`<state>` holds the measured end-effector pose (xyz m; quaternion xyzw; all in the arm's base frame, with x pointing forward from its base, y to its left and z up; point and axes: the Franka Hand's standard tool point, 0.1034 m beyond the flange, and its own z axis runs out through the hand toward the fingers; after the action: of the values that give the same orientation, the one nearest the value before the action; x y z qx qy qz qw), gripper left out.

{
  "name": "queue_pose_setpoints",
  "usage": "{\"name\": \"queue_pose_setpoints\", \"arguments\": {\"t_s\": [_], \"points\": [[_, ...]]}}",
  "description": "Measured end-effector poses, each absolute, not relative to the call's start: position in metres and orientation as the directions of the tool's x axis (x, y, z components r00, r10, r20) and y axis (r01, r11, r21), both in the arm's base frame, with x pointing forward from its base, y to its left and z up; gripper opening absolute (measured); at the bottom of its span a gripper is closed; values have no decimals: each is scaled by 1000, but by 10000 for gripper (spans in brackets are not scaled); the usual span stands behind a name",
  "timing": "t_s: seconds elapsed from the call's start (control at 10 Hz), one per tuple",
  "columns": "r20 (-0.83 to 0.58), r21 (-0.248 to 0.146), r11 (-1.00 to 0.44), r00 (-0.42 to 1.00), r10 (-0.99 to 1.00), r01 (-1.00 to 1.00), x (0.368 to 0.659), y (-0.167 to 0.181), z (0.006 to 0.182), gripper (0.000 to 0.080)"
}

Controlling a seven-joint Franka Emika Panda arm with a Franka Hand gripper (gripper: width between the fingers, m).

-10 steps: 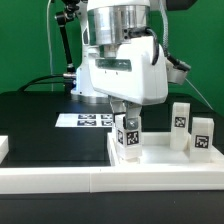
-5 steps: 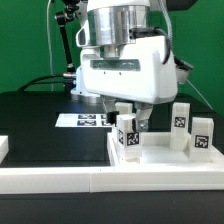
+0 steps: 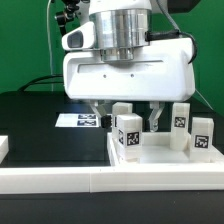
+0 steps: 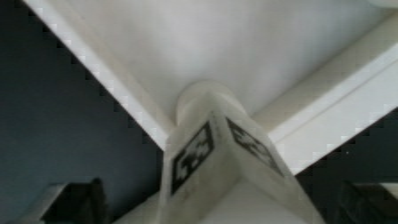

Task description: Assemble square table

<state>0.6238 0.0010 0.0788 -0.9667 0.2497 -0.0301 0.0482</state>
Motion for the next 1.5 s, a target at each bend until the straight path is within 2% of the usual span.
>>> {"name": "queue_pose_setpoints", "arguments": {"t_s": [0.2,0.5,0.7,0.9,1.0,1.2,1.3,1.4,1.5], "points": [[50,-100,-937,939,-341,-335,624,6,79,649],[62,-95,-975,976,-209,-203,624,11,79,649],[78,-84,-995,995,-55,-48,625,8,80,649],[89,-59,-994,992,89,94,626,8,81,649],[88,-53,-992,990,108,113,626,7,81,620],[87,-53,-992,991,106,111,626,7,80,350],[88,-52,-993,991,105,110,626,6,80,350],[87,-53,-993,991,99,104,626,6,80,288],[86,-55,-995,994,73,78,626,6,80,288]]}}
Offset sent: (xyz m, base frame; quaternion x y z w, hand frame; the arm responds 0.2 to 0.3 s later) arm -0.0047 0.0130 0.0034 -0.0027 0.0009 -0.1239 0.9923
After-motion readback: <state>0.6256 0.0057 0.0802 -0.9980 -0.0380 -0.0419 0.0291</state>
